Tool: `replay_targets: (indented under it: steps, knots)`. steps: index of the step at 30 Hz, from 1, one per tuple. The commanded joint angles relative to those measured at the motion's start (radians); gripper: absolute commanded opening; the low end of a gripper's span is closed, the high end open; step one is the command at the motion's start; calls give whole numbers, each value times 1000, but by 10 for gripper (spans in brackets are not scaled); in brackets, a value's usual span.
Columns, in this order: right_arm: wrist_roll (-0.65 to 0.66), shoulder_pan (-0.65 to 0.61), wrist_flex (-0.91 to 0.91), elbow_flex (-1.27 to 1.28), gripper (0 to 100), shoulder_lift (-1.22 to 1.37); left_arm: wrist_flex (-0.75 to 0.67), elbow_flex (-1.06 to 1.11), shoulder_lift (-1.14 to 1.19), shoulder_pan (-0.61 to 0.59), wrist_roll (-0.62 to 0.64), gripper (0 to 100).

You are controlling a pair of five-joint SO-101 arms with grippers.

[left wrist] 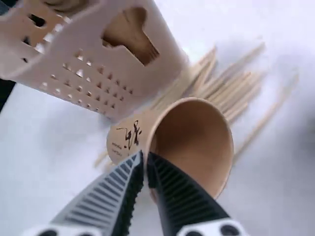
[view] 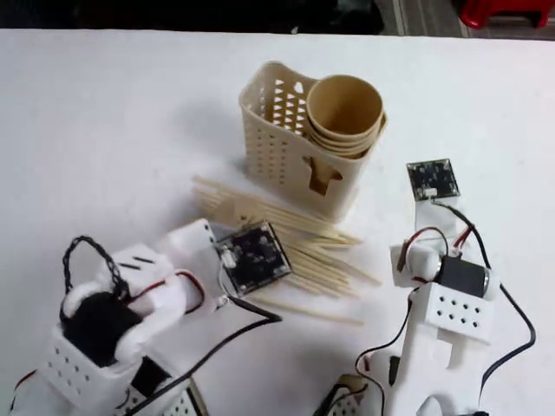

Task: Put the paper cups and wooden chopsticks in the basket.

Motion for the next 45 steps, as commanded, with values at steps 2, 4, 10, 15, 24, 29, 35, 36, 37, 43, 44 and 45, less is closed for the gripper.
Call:
replay_targets:
  steps: [2, 4, 10, 15, 24, 29, 35, 36, 37, 43, 44, 45]
  knots:
    - [-11, 36, -45, 12, 63, -19, -63, -212, 25, -12, 104, 22]
    - [-11, 36, -58, 23, 63, -19, -78, -293, 65, -5, 120, 22]
    - [-49, 35, -99, 44, 63, -16, -92, -546, 246, -5, 166, 22]
    - [-58, 35, -99, 46, 63, -13, -92, -802, 418, -4, 204, 22]
    - [-60, 33, -150, 87, 63, -19, -83, -1186, 737, -4, 275, 22]
    - [-60, 33, -151, 87, 63, -19, -83, -1275, 858, 33, 281, 22]
    - [-60, 33, -153, 87, 63, -19, -84, -1316, 938, 130, 281, 22]
    - [-60, 33, -153, 87, 63, -19, -84, -1316, 952, 133, 281, 22]
    - [-60, 33, -153, 87, 63, -19, -86, -1316, 966, 133, 281, 22]
    - [-60, 33, -153, 87, 63, -19, -92, -1316, 1027, 91, 282, 24]
    - [-60, 33, -151, 87, 63, -19, -98, -1316, 1027, 81, 282, 27]
    - [-60, 33, -151, 87, 63, -19, -114, -1316, 1032, 68, 282, 41]
